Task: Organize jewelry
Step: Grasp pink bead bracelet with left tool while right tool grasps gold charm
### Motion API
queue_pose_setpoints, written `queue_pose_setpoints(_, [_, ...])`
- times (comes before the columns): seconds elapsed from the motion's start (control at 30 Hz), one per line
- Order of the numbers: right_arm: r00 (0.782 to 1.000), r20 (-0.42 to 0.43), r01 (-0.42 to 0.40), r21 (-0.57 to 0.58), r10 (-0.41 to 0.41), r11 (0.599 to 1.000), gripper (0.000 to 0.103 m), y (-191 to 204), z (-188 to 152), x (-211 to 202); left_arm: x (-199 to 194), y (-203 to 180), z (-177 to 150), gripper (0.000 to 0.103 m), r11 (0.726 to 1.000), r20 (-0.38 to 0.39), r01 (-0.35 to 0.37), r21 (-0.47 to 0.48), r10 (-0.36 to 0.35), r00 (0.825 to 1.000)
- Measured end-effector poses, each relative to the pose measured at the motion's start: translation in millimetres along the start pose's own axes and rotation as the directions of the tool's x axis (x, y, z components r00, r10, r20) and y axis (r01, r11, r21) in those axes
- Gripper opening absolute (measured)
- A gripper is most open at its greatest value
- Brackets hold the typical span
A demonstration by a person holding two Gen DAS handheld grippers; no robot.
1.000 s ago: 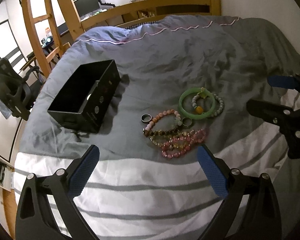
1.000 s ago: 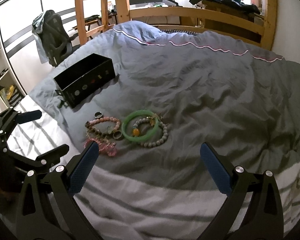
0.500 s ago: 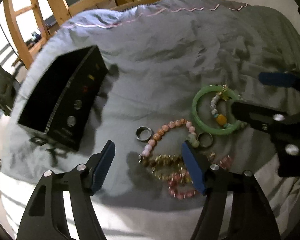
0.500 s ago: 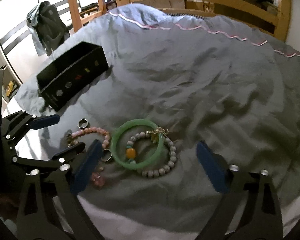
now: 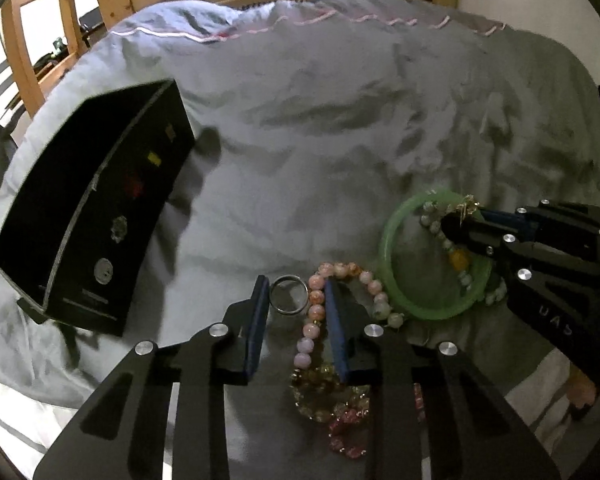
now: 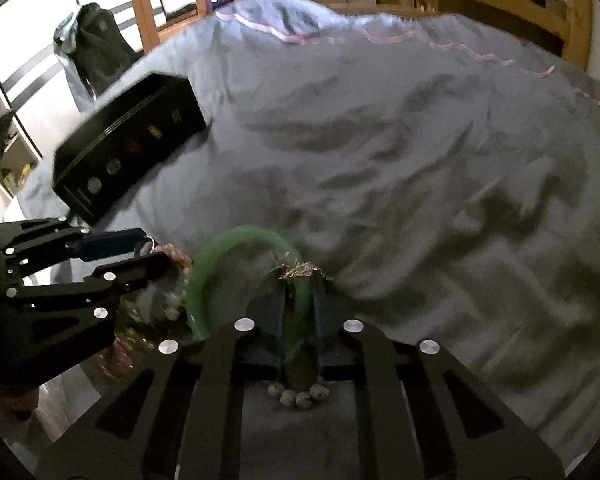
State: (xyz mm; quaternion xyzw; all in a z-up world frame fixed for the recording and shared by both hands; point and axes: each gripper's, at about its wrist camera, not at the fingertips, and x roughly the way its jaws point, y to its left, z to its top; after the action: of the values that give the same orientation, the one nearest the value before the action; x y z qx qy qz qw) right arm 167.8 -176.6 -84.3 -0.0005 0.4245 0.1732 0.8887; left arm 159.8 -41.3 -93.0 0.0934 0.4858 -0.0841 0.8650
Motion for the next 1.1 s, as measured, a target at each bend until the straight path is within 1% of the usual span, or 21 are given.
queue_pose_setpoints(0.1, [0.998, 0.060, 0.001, 0.007, -0.001, 1.000, 0.012, 0.2, 3.3, -14.7, -13.0, 0.2, 1.5, 0.027, 1.000, 0.044, 0.013, -0.005, -0.013, 0.999])
queue_pose_setpoints(0.23, [0.990, 0.141, -0.036, 0.045, 0.029, 0.998, 0.012, -4.9, 8.9, -36.7, -26.7, -1.1, 5.7, 0.027, 1.000, 0.089, 0.022, -0.001, -0.022, 0.996])
queue_pose_setpoints(0.3, [0.985, 0.168, -0.058, 0.056, 0.048, 0.997, 0.012, -7.3, 10.2, -44.9, -36.4, -5.2, 4.2, 0.027, 1.000, 0.110, 0.027, -0.002, -0.027, 0.994])
queue_pose_setpoints(0.43, [0.976, 0.204, -0.094, 0.073, 0.078, 0.993, 0.012, -8.8, 7.4, -58.2, -55.8, 9.9, -0.7, 0.027, 0.999, 0.151, 0.047, -0.015, -0.044, 0.988])
queue_pose_setpoints(0.63, [0.970, 0.225, -0.112, 0.064, 0.096, 0.992, 0.013, -6.6, 6.9, -68.3, -74.1, 15.4, -4.1, 0.027, 0.998, 0.201, 0.056, -0.031, -0.048, 0.978])
queue_pose_setpoints(0.8, [0.972, 0.213, -0.111, 0.064, 0.095, 0.992, 0.016, -7.2, 3.1, -66.2, -78.6, 17.4, -3.9, 0.028, 0.997, 0.218, 0.066, -0.033, -0.057, 0.974])
queue_pose_setpoints(0.83, [0.972, 0.215, -0.114, 0.067, 0.097, 0.991, 0.015, -7.9, 3.1, -65.9, -78.3, 18.2, -3.5, 0.028, 0.997, 0.220, 0.069, -0.032, -0.060, 0.974])
queue_pose_setpoints(0.87, [0.970, 0.221, -0.115, 0.066, 0.098, 0.991, 0.012, -8.5, 4.1, -66.6, -77.8, 18.7, -3.5, 0.028, 0.997, 0.221, 0.070, -0.031, -0.062, 0.973])
queue_pose_setpoints(0.9, [0.969, 0.227, -0.119, 0.064, 0.102, 0.991, 0.011, -8.7, 4.4, -67.2, -78.4, 18.4, -3.2, 0.028, 0.997, 0.223, 0.070, -0.030, -0.061, 0.973])
queue_pose_setpoints(0.97, [0.964, 0.243, -0.124, 0.060, 0.106, 0.990, 0.011, -7.6, 5.1, -70.1, -79.2, 17.6, -2.6, 0.028, 0.997, 0.226, 0.074, -0.026, -0.066, 0.972])
queue_pose_setpoints(1.1, [0.965, 0.240, -0.119, 0.052, 0.103, 0.992, 0.009, -4.9, 4.5, -69.0, -81.7, 16.0, -3.1, 0.028, 0.997, 0.235, 0.081, -0.019, -0.074, 0.969])
